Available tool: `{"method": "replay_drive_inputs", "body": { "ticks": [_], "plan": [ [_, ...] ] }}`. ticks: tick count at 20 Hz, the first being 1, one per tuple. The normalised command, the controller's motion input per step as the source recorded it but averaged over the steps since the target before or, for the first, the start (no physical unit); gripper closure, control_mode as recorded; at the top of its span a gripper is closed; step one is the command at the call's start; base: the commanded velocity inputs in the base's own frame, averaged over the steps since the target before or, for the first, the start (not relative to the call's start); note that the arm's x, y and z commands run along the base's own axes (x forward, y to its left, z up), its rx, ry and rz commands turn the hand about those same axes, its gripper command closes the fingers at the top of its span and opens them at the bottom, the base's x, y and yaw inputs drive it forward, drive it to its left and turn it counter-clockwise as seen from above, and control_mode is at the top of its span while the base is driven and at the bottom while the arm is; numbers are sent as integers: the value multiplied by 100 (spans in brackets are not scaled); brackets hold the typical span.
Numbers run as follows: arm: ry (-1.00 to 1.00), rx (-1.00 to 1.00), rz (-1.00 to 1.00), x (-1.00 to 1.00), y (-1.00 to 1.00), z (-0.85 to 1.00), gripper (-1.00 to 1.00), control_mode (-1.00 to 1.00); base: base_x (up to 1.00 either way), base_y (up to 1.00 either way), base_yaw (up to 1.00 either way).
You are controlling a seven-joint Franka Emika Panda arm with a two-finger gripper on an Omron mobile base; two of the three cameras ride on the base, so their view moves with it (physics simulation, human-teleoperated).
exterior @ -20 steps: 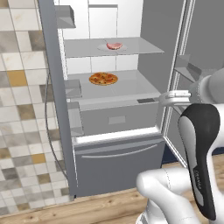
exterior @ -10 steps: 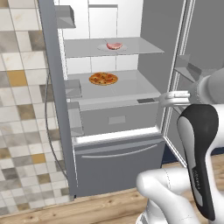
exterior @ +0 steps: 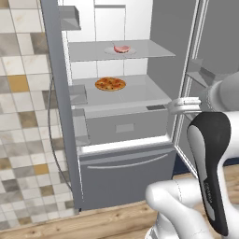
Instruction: Retrieve the steak from the fridge and place it on the saucepan with marinade on the stove.
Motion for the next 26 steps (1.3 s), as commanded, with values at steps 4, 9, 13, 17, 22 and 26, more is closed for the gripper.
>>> {"method": "replay_drive_inputs", "body": {
  "ticks": [4,9,13,17,22,26],
  "plan": [
    [0,0,0,0,0,0,-100,100,56,13,0],
    [0,0,0,0,0,0,-100,100,70,7,0],
    [0,0,0,0,0,0,-100,100,68,8,0],
    [0,0,0,0,0,0,-100,100,66,8,0],
    [0,0,0,0,0,0,-100,100,61,14,0],
    [0,0,0,0,0,0,-100,100,43,5,0]
  ]
}}
